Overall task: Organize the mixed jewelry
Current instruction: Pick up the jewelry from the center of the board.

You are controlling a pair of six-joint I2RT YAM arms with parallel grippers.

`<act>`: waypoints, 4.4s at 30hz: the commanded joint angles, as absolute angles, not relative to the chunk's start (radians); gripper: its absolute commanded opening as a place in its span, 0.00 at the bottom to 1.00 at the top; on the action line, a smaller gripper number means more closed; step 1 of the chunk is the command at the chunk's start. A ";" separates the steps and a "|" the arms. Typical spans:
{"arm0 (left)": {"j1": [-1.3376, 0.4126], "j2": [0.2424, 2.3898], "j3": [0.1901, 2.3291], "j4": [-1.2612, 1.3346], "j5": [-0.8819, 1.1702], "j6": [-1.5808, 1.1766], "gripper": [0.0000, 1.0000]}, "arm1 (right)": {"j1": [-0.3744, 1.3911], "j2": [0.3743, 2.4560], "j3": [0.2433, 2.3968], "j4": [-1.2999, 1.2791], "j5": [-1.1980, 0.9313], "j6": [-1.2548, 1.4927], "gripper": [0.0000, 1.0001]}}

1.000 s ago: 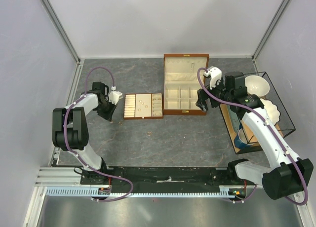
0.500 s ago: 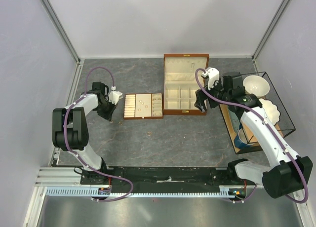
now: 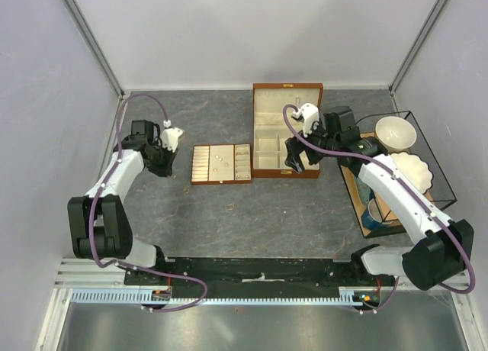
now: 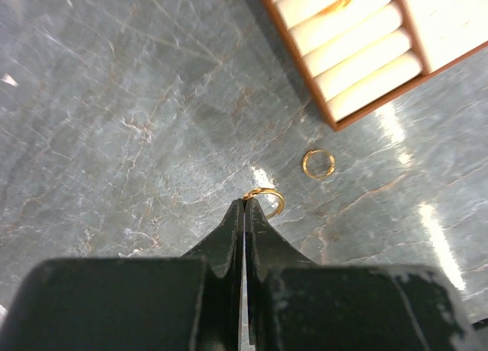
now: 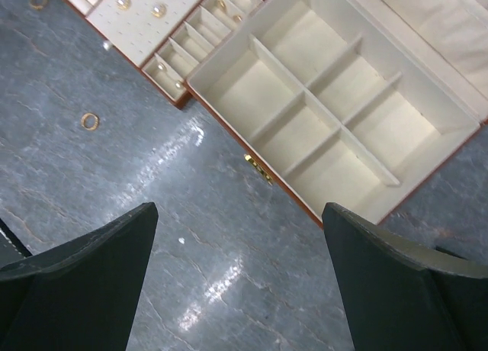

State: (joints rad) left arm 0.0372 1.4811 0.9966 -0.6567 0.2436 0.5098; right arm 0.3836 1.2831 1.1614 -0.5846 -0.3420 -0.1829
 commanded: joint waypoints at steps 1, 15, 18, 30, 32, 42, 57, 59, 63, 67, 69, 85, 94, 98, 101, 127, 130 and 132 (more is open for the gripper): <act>0.015 1.385 1.095 -0.683 0.366 0.379 0.01 | 0.446 1.316 1.230 -0.465 -0.353 -0.118 0.98; -0.320 1.316 1.143 -0.338 0.282 -0.078 0.01 | 0.594 1.503 1.219 0.049 -0.449 0.271 0.85; -0.389 1.318 1.158 -0.282 0.258 -0.135 0.02 | 0.629 1.549 1.265 0.054 -0.430 0.279 0.83; -0.449 1.345 1.184 -0.255 0.273 -0.225 0.02 | 0.664 1.625 1.331 0.046 -0.405 0.275 0.51; -0.449 1.339 1.183 -0.249 0.278 -0.227 0.02 | 0.664 1.624 1.333 0.041 -0.405 0.270 0.48; -0.449 1.318 1.180 -0.242 0.272 -0.227 0.01 | 0.664 1.606 1.319 0.034 -0.397 0.250 0.39; -0.448 1.304 1.161 -0.229 0.278 -0.238 0.01 | 0.663 1.621 1.327 0.035 -0.413 0.248 0.19; -0.448 1.298 1.155 -0.221 0.282 -0.242 0.01 | 0.663 1.624 1.327 0.035 -0.411 0.247 0.19; -0.448 1.292 1.155 -0.219 0.290 -0.244 0.02 | 0.663 1.634 1.333 0.035 -0.408 0.249 0.20; -0.446 1.287 1.158 -0.221 0.298 -0.248 0.01 | 0.663 1.638 1.341 0.034 -0.410 0.252 0.21; -0.446 1.285 1.160 -0.221 0.301 -0.252 0.01 | 0.663 1.641 1.342 0.032 -0.410 0.252 0.20; -0.445 1.282 1.131 -0.210 0.308 -0.250 0.02 | 0.663 1.629 1.347 0.021 -0.402 0.235 0.02; -0.377 1.250 1.120 -0.206 0.481 -0.204 0.41 | 0.657 1.589 1.335 0.005 -0.394 0.222 0.00; -0.301 1.221 1.106 -0.212 0.658 -0.152 0.58 | 0.631 1.568 1.324 0.003 -0.419 0.219 0.00; -0.232 1.229 1.079 -0.163 0.871 -0.146 0.68 | 0.614 1.549 1.316 0.003 -0.500 0.219 0.00; -0.175 1.361 1.006 0.302 1.275 -0.457 0.61 | 0.568 1.537 1.241 0.221 -0.853 0.465 0.00; -0.176 1.365 1.006 0.333 1.281 -0.489 0.58 | 0.566 1.539 1.238 0.224 -0.851 0.466 0.00; -0.176 1.365 1.005 0.353 1.284 -0.509 0.57 | 0.566 1.545 1.238 0.230 -0.851 0.475 0.00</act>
State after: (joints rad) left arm -0.1726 1.3659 0.9829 0.2546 1.2415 -0.4320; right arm 0.5655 1.5379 1.2419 0.1707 -0.8303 0.4538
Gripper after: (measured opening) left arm 0.584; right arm 0.010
